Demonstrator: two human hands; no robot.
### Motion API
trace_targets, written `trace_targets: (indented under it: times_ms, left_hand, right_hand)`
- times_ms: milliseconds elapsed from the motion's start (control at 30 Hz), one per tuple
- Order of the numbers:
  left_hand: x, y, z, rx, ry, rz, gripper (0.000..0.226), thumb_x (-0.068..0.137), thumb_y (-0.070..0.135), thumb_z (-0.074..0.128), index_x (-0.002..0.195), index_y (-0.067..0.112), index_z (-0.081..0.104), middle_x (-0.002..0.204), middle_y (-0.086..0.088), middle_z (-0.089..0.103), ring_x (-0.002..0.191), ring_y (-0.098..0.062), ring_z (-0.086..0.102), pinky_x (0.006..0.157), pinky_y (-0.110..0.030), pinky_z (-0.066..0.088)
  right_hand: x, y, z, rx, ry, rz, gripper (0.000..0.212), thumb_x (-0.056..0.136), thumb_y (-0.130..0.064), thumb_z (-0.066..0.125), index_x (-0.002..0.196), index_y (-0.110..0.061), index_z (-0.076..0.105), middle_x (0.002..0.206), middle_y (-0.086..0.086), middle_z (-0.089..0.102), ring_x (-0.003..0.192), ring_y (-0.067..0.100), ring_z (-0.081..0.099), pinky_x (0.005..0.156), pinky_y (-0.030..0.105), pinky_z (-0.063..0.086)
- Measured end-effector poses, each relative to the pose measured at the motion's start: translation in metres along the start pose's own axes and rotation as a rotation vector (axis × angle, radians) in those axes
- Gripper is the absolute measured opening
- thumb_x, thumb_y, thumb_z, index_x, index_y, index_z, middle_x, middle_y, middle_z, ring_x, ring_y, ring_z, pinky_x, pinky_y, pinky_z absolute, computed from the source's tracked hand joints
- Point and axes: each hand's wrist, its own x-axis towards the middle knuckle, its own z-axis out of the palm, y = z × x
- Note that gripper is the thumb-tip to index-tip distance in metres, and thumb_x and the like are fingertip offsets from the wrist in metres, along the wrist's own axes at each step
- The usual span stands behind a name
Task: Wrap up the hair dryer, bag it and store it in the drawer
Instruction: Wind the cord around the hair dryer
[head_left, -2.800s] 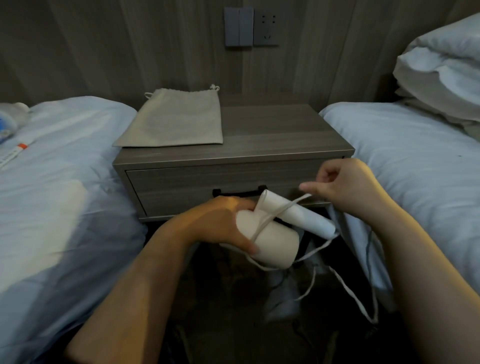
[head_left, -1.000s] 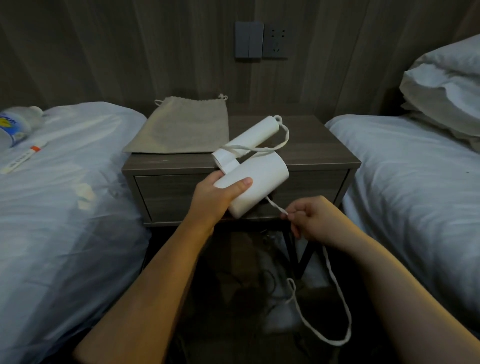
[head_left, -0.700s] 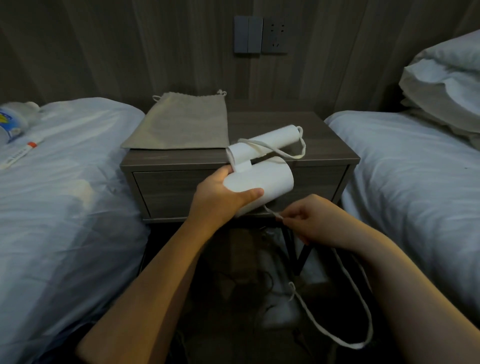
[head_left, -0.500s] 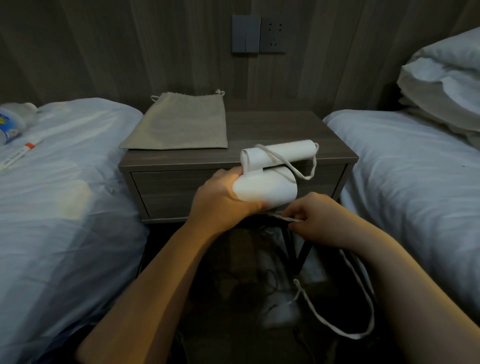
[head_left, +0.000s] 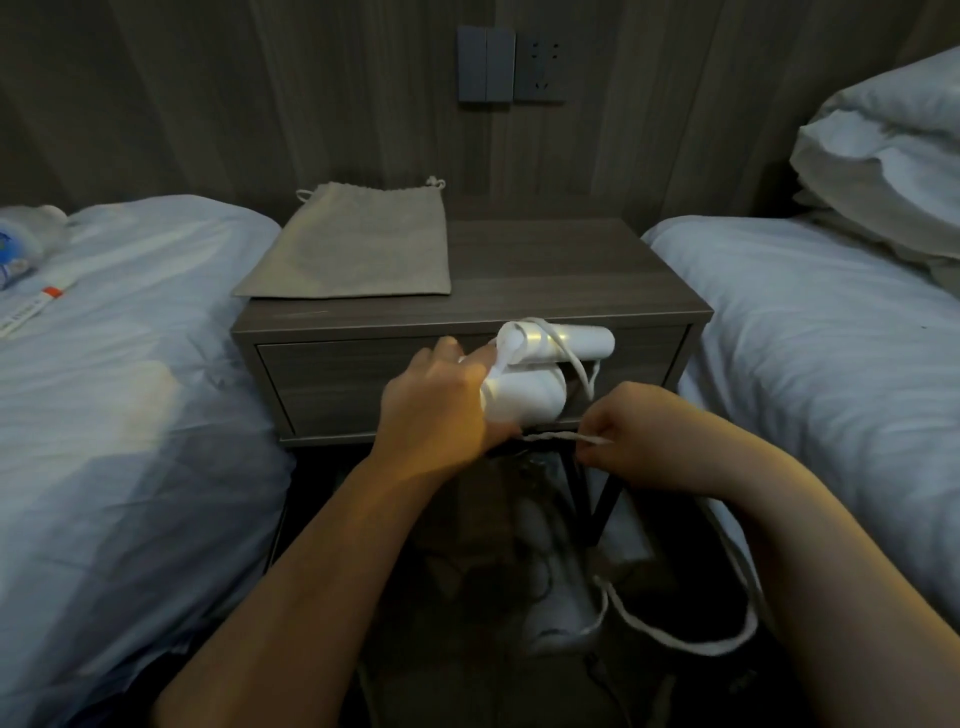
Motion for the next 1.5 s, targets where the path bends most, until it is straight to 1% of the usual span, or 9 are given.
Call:
trace_targets:
  times_ms: [200, 400, 600, 767, 967, 1067, 1233, 1400, 1500]
  left_hand:
    - [0.002, -0.004, 0.001, -0.036, -0.084, 0.028, 0.071, 0.066, 0.066, 0.064, 0.129, 0.041, 0.042, 0.106, 0.002, 0.048, 0.101, -0.02, 0.049, 0.073, -0.033, 0.043]
    - [0.003, -0.007, -0.002, -0.067, -0.219, 0.111, 0.068, 0.069, 0.058, 0.067, 0.129, 0.039, 0.041, 0.109, 0.001, 0.047, 0.101, -0.018, 0.047, 0.076, -0.035, 0.045]
    - [0.005, -0.013, 0.002, 0.002, -0.261, 0.144, 0.066, 0.072, 0.06, 0.062, 0.13, 0.04, 0.038, 0.111, 0.003, 0.045, 0.102, -0.016, 0.045, 0.074, -0.031, 0.038]
    - [0.005, -0.015, -0.002, -0.006, -0.372, 0.2, 0.063, 0.068, 0.059, 0.064, 0.125, 0.044, 0.04, 0.109, 0.006, 0.044, 0.1, -0.014, 0.044, 0.08, -0.034, 0.043]
    - [0.001, -0.015, -0.002, -0.027, -0.494, 0.25, 0.066, 0.064, 0.058, 0.069, 0.122, 0.05, 0.038, 0.108, 0.006, 0.046, 0.099, -0.016, 0.047, 0.083, -0.039, 0.046]
    - [0.003, -0.022, -0.002, -0.141, -0.53, 0.219, 0.066, 0.062, 0.055, 0.074, 0.121, 0.048, 0.045, 0.11, 0.007, 0.048, 0.101, -0.015, 0.051, 0.086, -0.04, 0.047]
    - [0.004, -0.028, -0.004, -0.314, -0.632, 0.183, 0.067, 0.063, 0.046, 0.078, 0.123, 0.044, 0.048, 0.114, 0.01, 0.049, 0.104, -0.011, 0.051, 0.088, -0.036, 0.047]
    - [0.002, -0.026, -0.006, -0.484, -0.74, 0.178, 0.062, 0.068, 0.032, 0.08, 0.124, 0.035, 0.053, 0.122, 0.014, 0.054, 0.109, -0.005, 0.052, 0.092, -0.026, 0.047]
    - [0.002, -0.025, -0.005, -0.536, -0.77, 0.178, 0.055, 0.068, 0.029, 0.081, 0.114, 0.042, 0.053, 0.115, 0.019, 0.056, 0.105, 0.001, 0.053, 0.089, -0.02, 0.047]
  right_hand:
    - [-0.005, 0.004, -0.002, -0.021, 0.019, -0.061, 0.018, 0.086, -0.017, 0.054, 0.092, -0.025, 0.069, 0.088, -0.005, 0.065, 0.085, 0.015, 0.061, 0.08, 0.038, 0.052]
    - [-0.009, 0.005, -0.006, -0.073, -0.059, -0.008, 0.017, 0.082, -0.016, 0.055, 0.079, -0.027, 0.068, 0.077, -0.009, 0.061, 0.081, 0.014, 0.06, 0.078, 0.03, 0.051]
    - [-0.013, 0.0, -0.005, -0.148, 0.174, -0.016, 0.043, 0.083, -0.009, 0.055, 0.117, -0.033, 0.059, 0.105, -0.001, 0.064, 0.099, 0.022, 0.061, 0.076, 0.029, 0.046]
    - [-0.009, 0.001, -0.002, -0.362, 0.459, 0.11, 0.009, 0.085, -0.024, 0.056, 0.091, -0.019, 0.062, 0.087, 0.005, 0.065, 0.083, 0.029, 0.062, 0.06, 0.03, 0.038]
    - [0.001, 0.015, 0.004, -0.278, 0.685, -0.1, 0.033, 0.076, -0.04, 0.07, 0.069, -0.008, 0.062, 0.065, 0.007, 0.066, 0.064, 0.031, 0.062, 0.05, 0.028, 0.03]
    - [0.006, 0.027, 0.006, -0.18, 0.783, -0.03, 0.047, 0.066, -0.047, 0.075, 0.057, -0.008, 0.05, 0.05, 0.007, 0.054, 0.05, 0.029, 0.051, 0.051, 0.027, 0.026]
    - [0.019, 0.044, 0.01, 0.217, 0.615, 0.084, 0.049, 0.069, -0.043, 0.074, 0.054, -0.001, 0.054, 0.044, 0.001, 0.042, 0.045, 0.012, 0.039, 0.045, 0.025, 0.033]
    - [0.019, 0.055, 0.007, 0.557, 0.289, -0.062, 0.024, 0.087, -0.009, 0.061, 0.07, -0.024, 0.069, 0.068, -0.003, 0.068, 0.061, -0.002, 0.056, 0.061, 0.012, 0.044]
    - [0.02, 0.06, 0.006, 0.611, 0.186, -0.065, 0.026, 0.089, -0.009, 0.058, 0.069, -0.022, 0.069, 0.052, -0.008, 0.059, 0.047, 0.002, 0.051, 0.054, 0.018, 0.042]
